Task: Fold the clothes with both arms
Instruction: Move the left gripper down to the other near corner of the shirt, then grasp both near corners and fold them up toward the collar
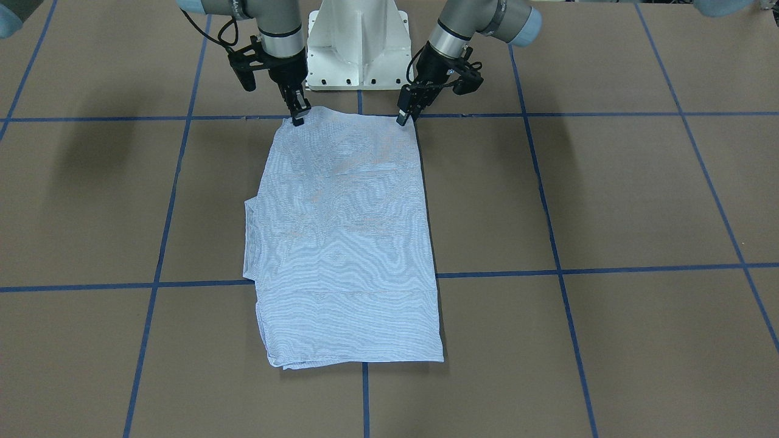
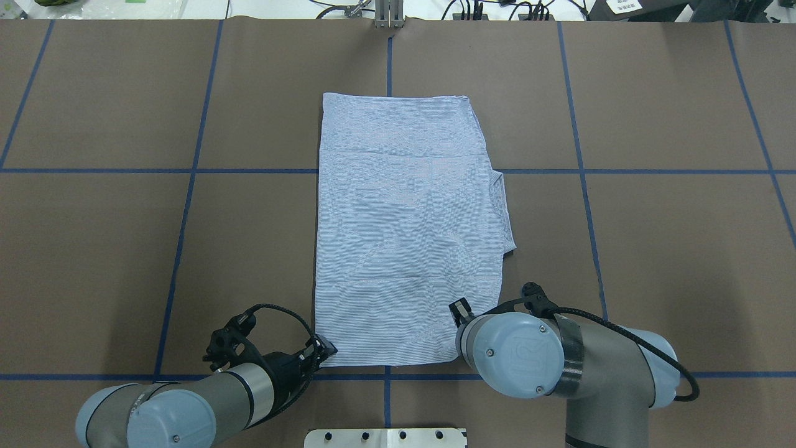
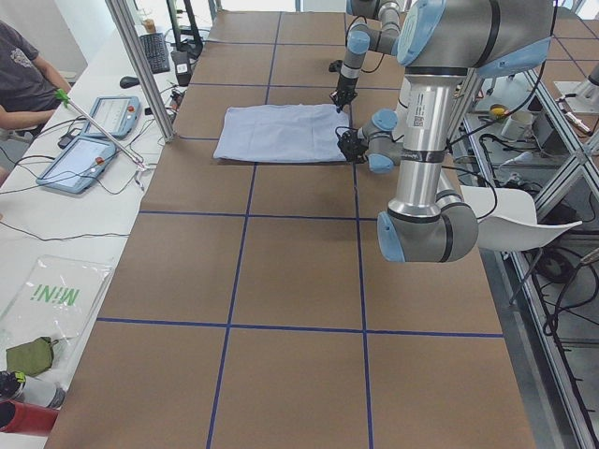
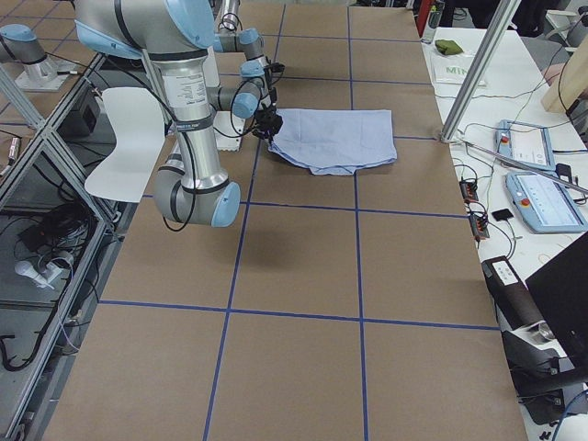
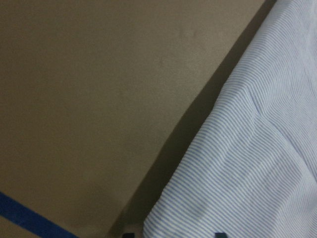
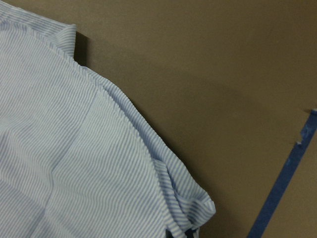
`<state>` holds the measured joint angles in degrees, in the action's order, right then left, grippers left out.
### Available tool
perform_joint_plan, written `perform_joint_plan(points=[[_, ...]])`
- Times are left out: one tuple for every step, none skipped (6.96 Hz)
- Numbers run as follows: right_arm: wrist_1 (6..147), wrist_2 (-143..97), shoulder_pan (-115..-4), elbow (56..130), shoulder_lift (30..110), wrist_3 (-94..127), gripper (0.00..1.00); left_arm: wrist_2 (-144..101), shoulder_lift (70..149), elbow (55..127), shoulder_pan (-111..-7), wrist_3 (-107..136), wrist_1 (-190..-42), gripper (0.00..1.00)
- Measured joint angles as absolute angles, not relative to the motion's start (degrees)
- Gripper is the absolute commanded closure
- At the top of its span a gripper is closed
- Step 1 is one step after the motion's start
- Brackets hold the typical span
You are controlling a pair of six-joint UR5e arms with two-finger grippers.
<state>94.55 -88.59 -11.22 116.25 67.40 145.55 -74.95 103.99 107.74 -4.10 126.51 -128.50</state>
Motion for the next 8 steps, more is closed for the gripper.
perform_joint_plan(points=[[94.6, -88.6, -11.3, 116.3, 67.4, 145.5, 1.00, -74.9, 103.9, 107.8, -4.1, 126.6, -128.5, 1.00], [94.6, -88.6, -11.3, 116.3, 67.5, 145.5, 1.00, -74.9, 103.8, 108.0, -4.2, 126.6, -128.4, 1.00], [94.6, -88.6, -11.4, 116.5, 67.6, 145.5, 1.00, -74.9, 103.6, 108.7, -4.3, 126.7, -128.4, 1.00], [95.0, -88.5, -11.4, 117.3, 67.8, 145.7, 1.00, -74.8, 103.4, 111.0, -4.3, 127.2, -127.1, 1.00], [96.4, -88.5, -11.0, 120.1, 68.3, 146.2, 1.00, -75.0, 103.4, 116.4, -3.9, 129.2, -122.9, 1.00], [99.6, -88.6, -10.6, 124.8, 68.7, 146.9, 1.00, -75.2, 103.5, 123.0, -3.3, 131.4, -117.8, 1.00], [104.1, -89.6, -11.7, 130.2, 68.4, 147.4, 1.00, -75.5, 103.7, 129.0, -3.3, 132.7, -113.8, 1.00], [106.9, -92.3, -15.1, 133.3, 67.8, 147.3, 1.00, -76.4, 104.4, 132.4, -4.5, 132.9, -111.8, 1.00]])
